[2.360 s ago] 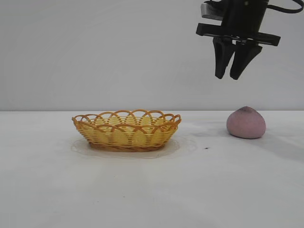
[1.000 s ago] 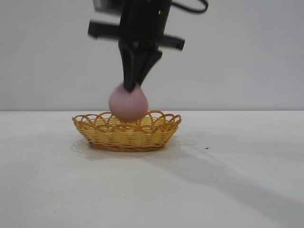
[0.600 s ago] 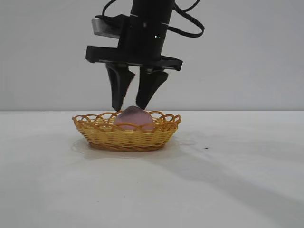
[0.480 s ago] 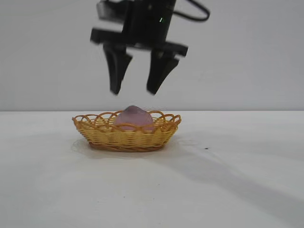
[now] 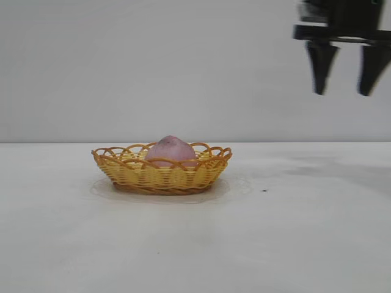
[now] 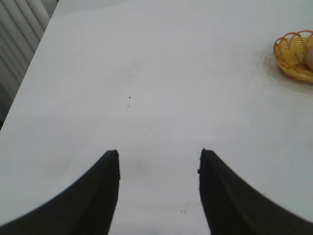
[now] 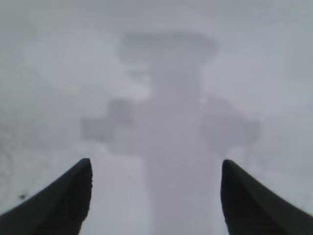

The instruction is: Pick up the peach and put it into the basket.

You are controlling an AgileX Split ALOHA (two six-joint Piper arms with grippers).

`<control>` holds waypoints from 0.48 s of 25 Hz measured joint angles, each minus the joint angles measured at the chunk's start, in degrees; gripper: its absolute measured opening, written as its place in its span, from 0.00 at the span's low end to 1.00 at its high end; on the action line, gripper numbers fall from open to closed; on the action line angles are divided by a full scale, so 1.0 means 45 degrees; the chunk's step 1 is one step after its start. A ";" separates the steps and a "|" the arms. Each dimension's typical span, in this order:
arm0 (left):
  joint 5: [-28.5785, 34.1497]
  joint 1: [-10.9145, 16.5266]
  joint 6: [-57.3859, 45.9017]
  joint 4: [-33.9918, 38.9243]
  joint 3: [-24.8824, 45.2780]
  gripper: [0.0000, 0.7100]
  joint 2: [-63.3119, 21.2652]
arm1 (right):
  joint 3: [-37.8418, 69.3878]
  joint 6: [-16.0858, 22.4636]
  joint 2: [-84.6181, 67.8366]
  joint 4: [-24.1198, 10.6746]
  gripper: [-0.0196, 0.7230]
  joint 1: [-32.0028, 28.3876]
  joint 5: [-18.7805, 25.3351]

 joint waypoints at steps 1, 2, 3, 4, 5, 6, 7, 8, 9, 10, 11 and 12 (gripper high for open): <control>0.0000 0.0000 0.0000 0.0000 0.0000 0.45 0.0000 | 0.0075 0.0000 0.0000 0.0000 0.69 -0.0193 0.0052; 0.0000 0.0000 0.0000 0.0000 0.0000 0.45 0.0000 | 0.0164 0.0000 0.0000 0.0000 0.69 -0.0369 0.0083; 0.0000 0.0000 0.0000 0.0000 0.0000 0.45 0.0000 | 0.0225 0.0000 0.0000 0.0000 0.69 -0.0488 0.0100; 0.0000 0.0000 0.0000 0.0000 0.0000 0.45 0.0000 | 0.0408 0.0000 -0.0053 0.0000 0.69 -0.0579 0.0100; 0.0000 0.0000 0.0000 0.0000 0.0000 0.45 0.0000 | 0.0700 0.0000 -0.0171 0.0000 0.69 -0.0642 -0.0007; 0.0000 0.0000 0.0000 0.0000 0.0000 0.45 0.0000 | 0.1095 0.0000 -0.0394 0.0000 0.69 -0.0703 -0.0164; 0.0000 0.0000 0.0000 0.0000 0.0000 0.45 0.0000 | 0.1499 0.0000 -0.0720 0.0000 0.69 -0.0731 -0.0363; 0.0000 0.0000 0.0000 0.0000 0.0000 0.45 0.0000 | 0.2079 0.0000 -0.1149 0.0000 0.69 -0.0754 -0.0597; 0.0000 0.0000 0.0000 0.0000 0.0000 0.45 0.0000 | 0.2765 0.0000 -0.1583 0.0000 0.69 -0.0754 -0.0901; 0.0000 0.0000 0.0000 0.0000 0.0000 0.45 0.0000 | 0.3404 0.0000 -0.2189 0.0000 0.69 -0.0754 -0.1244; 0.0000 0.0000 0.0000 0.0000 0.0000 0.45 0.0000 | 0.4237 0.0000 -0.2856 0.0000 0.69 -0.0754 -0.1498; 0.0000 0.0000 0.0000 0.0000 0.0000 0.45 0.0000 | 0.5106 0.0000 -0.3453 0.0000 0.69 -0.0754 -0.1798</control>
